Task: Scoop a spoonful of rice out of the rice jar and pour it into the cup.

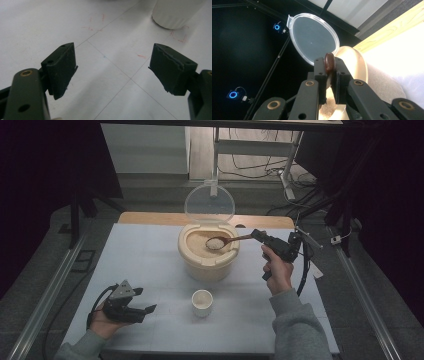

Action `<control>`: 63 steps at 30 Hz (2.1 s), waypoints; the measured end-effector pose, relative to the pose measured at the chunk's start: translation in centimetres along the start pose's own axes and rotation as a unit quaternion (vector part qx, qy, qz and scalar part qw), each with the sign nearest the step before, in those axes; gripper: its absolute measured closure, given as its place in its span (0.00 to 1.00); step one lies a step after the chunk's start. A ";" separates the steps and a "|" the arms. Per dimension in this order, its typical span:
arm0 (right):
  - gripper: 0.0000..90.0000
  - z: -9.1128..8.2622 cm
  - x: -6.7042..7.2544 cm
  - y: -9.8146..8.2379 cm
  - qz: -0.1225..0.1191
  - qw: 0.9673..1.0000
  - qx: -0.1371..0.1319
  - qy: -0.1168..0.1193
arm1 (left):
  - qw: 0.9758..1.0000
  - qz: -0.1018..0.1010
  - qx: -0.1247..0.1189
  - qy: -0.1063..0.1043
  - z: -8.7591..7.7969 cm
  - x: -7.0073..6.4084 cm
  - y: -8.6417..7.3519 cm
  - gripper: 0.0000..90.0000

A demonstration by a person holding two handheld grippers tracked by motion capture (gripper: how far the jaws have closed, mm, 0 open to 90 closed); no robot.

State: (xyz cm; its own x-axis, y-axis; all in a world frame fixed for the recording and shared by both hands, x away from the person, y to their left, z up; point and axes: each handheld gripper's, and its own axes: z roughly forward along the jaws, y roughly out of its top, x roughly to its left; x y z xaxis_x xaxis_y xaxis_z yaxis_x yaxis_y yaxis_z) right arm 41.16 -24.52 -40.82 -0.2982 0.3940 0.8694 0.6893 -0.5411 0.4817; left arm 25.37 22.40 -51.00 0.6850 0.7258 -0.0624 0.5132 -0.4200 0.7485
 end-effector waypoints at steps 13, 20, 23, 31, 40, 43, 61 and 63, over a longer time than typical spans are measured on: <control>0.92 -0.7 0.4 -0.8 0.003 0.999 0.027 0.021 | 1.000 0.000 0.000 -0.001 0.0 0.0 0.0 0.23; 0.92 -1.8 0.7 -1.7 0.005 0.999 0.039 0.031 | 1.000 0.000 0.000 0.000 0.0 -0.1 0.1 0.23; 0.92 -2.4 0.7 -2.1 0.002 0.998 0.048 0.035 | 1.000 0.000 0.000 0.001 0.0 -0.1 0.1 0.23; 0.92 -3.7 0.1 -3.5 0.007 0.997 0.069 0.043 | 1.000 0.001 0.003 0.001 0.1 -0.1 0.1 0.23; 0.92 -4.1 -0.4 -5.1 0.000 0.994 0.100 0.035 | 1.000 0.003 0.006 0.001 0.2 -0.1 0.1 0.23; 0.92 -4.1 -0.7 -5.5 -0.005 0.993 0.111 0.028 | 1.000 0.003 0.007 0.000 0.2 -0.1 0.1 0.23; 0.92 -2.8 -0.8 -6.7 -0.066 0.987 0.143 -0.012 | 1.000 0.005 0.011 -0.001 0.4 -0.1 0.0 0.23; 0.92 -2.7 -0.6 -6.8 -0.078 0.986 0.145 -0.016 | 1.000 0.005 0.011 -0.001 0.4 -0.1 0.0 0.23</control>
State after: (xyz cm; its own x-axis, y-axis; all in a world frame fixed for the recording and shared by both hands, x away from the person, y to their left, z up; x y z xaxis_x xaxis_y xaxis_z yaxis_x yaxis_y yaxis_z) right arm 34.87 -23.09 -44.30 -0.3983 0.4817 0.7806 0.7980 -0.2375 0.5538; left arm 25.49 22.12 -51.24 0.6916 0.7200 -0.0571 0.5177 -0.4390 0.7344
